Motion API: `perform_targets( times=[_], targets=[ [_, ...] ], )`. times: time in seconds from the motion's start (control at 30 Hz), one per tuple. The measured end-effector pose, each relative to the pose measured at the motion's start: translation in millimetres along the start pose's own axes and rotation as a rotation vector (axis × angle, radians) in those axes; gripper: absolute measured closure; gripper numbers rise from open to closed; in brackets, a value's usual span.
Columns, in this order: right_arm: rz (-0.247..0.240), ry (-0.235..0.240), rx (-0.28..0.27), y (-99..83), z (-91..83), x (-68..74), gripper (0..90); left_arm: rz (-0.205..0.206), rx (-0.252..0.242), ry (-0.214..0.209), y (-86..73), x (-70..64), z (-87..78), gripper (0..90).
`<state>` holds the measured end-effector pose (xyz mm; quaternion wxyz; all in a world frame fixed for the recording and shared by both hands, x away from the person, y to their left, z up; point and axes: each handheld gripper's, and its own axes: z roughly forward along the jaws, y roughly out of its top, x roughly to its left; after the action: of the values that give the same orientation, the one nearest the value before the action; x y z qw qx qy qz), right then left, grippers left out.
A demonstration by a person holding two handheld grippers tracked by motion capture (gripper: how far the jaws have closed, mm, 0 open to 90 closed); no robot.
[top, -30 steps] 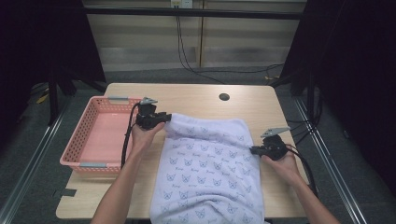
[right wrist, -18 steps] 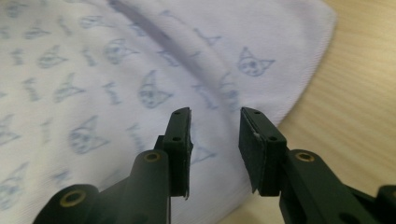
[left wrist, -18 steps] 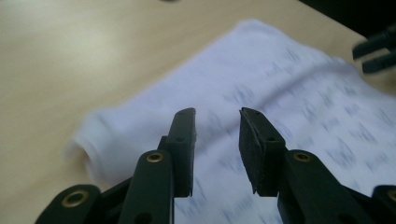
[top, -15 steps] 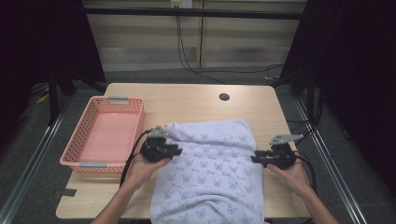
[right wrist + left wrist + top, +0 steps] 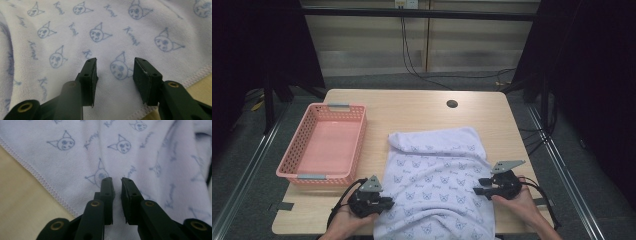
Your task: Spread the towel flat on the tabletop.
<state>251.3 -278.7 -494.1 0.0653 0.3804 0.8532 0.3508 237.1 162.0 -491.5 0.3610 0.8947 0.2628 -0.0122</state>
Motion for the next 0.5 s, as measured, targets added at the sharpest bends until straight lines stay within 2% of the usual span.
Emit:
perform_targets(
  times=[0.03, 0.07, 0.1, 0.13, 0.17, 0.2, 0.23, 0.27, 0.3, 0.4, 0.43, 0.47, 0.5],
  targets=[
    [-0.030, 0.005, -0.002, -1.4, 0.1, 4.2, 55.0, 0.016, 0.022, -0.024, -5.5, -9.2, -4.6, 81.7],
    [-0.035, 0.001, -0.006, -2.4, 0.2, 7.1, 55.3, 0.016, 0.022, -0.024, -5.5, -9.2, -4.6, 81.8],
    [-0.046, -0.007, -0.005, -3.5, -0.1, 10.6, 57.7, 0.055, 0.069, -0.033, -5.5, -16.5, -7.3, 81.7],
    [-0.062, -0.014, 0.004, -4.2, -1.0, 14.4, 61.1, 0.055, 0.069, -0.033, -5.5, -16.5, -7.3, 81.6],
    [-0.076, -0.020, 0.011, -5.4, -2.1, 18.2, 66.3, 0.079, 0.096, -0.066, -5.6, -19.5, -8.1, 81.6],
    [-0.085, -0.019, 0.022, -6.9, -4.2, 20.3, 71.0, 0.079, 0.096, -0.066, -5.6, -19.5, -8.1, 81.5],
    [-0.077, -0.022, 0.031, -8.7, -6.6, 22.1, 74.2, 0.050, 0.094, -0.116, -6.0, -18.8, -7.3, 81.6],
    [-0.077, -0.022, 0.031, -8.7, -6.6, 22.1, 74.2, 0.050, 0.094, -0.116, -6.0, -18.8, -7.3, 81.5],
    [-0.070, -0.014, 0.035, -13.4, -10.4, 25.3, 80.5, 0.064, 0.113, -0.142, -6.8, -21.6, -8.5, 81.3],
    [-0.082, -0.006, 0.051, -16.6, -14.0, 29.2, 84.6, 0.074, 0.138, -0.149, -7.0, -22.3, -10.3, 77.8],
    [-0.079, 0.009, 0.056, -17.9, -15.3, 30.3, 85.4, 0.051, 0.146, -0.143, -6.7, -23.8, -11.6, 77.8],
    [-0.081, 0.034, 0.071, -20.0, -18.0, 31.7, 85.5, 0.072, 0.142, -0.158, -6.3, -24.7, -13.0, 72.8],
    [-0.071, 0.038, 0.080, -21.0, -19.5, 32.5, 85.3, 0.072, 0.142, -0.158, -6.3, -24.7, -13.0, 68.8]
  ],
)
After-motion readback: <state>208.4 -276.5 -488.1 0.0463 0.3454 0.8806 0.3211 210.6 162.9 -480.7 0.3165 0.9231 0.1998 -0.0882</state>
